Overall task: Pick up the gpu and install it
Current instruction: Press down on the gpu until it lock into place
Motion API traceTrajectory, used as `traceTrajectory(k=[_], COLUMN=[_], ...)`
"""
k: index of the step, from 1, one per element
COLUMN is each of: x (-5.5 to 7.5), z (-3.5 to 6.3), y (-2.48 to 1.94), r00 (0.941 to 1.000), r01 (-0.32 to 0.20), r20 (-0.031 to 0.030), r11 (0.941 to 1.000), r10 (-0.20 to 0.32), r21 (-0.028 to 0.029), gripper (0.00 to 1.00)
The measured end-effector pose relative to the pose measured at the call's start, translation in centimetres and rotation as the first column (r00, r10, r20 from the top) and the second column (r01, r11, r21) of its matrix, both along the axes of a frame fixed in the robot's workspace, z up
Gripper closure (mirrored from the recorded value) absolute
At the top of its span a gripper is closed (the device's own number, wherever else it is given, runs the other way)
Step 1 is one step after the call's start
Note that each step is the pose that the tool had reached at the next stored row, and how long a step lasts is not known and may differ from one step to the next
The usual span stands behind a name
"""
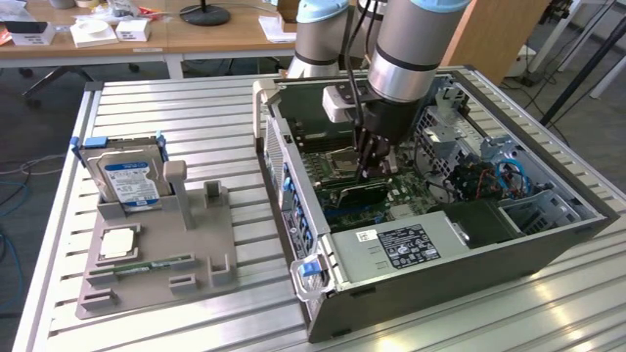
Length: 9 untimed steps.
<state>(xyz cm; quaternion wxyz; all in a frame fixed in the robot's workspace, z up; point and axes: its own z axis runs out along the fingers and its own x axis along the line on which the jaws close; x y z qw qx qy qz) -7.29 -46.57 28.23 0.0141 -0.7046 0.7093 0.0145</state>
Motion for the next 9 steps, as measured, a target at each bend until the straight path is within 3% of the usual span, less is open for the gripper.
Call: traceTrajectory(k=[9], x=[-0.49], z=[-0.14], y=[0.01], r00=[1.0000], r01=[0.000], r20=[0.0000], r11=[1.0000], r10=[0.000], r21=[0.0001], gripper=[0.90])
